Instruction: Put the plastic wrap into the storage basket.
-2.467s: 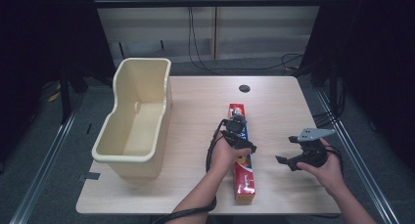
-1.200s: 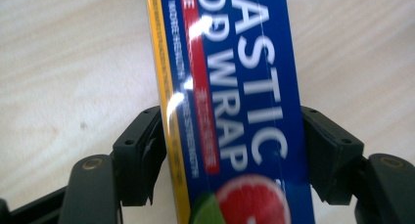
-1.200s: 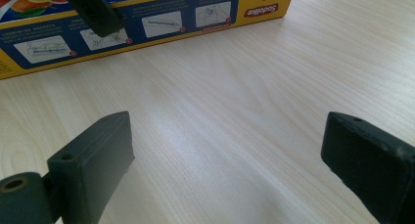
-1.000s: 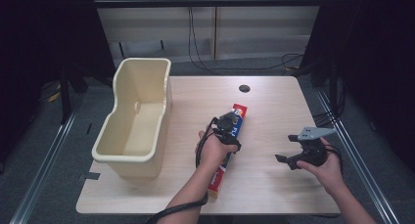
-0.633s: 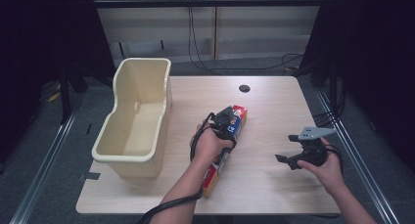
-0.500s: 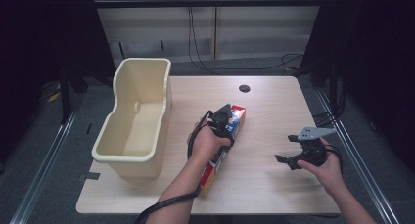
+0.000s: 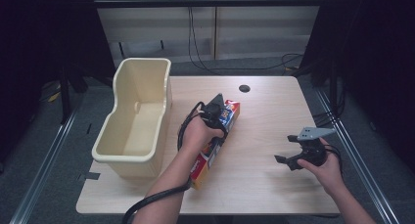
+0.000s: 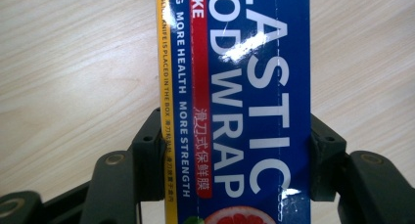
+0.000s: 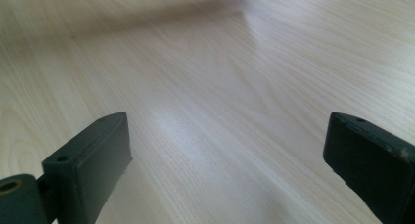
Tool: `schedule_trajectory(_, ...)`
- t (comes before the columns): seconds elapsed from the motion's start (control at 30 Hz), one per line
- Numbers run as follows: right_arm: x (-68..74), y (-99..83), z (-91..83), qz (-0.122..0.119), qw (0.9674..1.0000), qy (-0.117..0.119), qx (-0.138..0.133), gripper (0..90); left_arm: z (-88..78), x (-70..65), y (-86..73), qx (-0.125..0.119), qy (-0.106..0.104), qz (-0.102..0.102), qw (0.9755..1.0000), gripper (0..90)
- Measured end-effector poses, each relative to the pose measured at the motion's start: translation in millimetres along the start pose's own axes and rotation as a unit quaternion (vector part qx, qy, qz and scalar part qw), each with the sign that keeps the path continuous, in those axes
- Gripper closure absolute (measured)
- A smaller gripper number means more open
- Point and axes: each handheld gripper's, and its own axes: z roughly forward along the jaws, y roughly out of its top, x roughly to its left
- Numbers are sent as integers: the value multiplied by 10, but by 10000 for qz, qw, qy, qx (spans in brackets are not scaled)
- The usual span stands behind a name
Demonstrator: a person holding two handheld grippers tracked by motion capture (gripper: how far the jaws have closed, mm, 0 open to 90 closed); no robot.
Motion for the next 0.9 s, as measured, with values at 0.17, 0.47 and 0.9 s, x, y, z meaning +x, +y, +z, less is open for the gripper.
schedule_trajectory(0.17,1,4,11,-3,10000,16,-28,34,-111,20,-3,32,53,-49,10000,409)
schedule_trajectory(0.47,-8,-2,14,69,9999,82,-37,21,-353,83,-12,17,41,-57,10000,409)
schedule_trajectory(0.9,17,5,30,2,9998,195,-12,21,-692,187,-63,-59,5,-177,9998,409)
